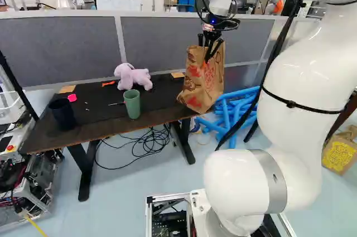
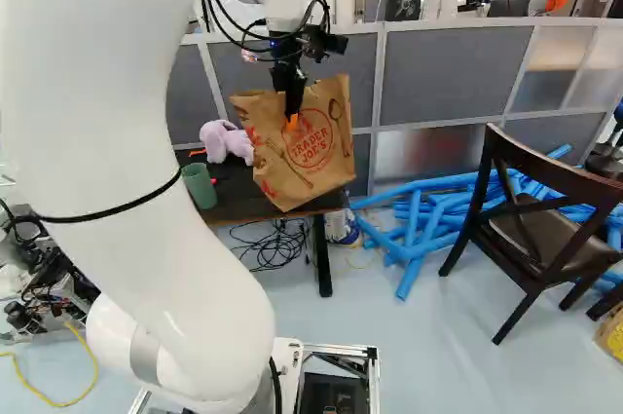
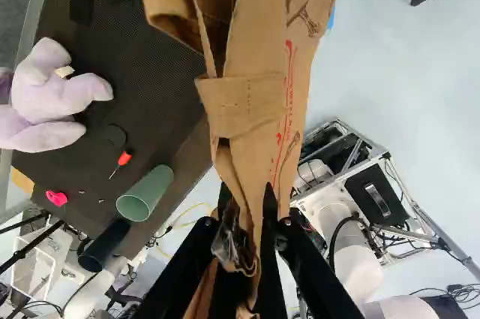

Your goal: Pick up the bag on the ground and place it on the table

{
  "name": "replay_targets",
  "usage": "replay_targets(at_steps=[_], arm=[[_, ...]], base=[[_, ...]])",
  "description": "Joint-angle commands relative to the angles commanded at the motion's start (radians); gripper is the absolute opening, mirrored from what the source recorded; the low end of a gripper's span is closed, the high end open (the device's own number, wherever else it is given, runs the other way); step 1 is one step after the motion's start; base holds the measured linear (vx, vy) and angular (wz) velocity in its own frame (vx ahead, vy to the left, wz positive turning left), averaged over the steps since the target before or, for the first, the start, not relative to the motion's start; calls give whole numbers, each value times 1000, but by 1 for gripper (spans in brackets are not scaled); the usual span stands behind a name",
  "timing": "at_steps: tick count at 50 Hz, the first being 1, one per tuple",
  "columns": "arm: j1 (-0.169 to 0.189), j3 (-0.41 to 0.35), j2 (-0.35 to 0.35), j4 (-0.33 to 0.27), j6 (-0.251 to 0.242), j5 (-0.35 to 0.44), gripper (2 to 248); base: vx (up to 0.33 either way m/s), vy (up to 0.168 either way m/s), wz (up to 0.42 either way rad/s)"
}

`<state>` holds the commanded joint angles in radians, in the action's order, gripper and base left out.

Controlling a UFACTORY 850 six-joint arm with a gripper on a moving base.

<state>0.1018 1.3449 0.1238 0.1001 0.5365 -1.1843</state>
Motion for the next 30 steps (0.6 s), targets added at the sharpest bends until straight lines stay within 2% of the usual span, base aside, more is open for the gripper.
replay_targets(at_steps=[30], arm=[[-50,132,114,-19,0,0,23]], base=[[0,0,0]])
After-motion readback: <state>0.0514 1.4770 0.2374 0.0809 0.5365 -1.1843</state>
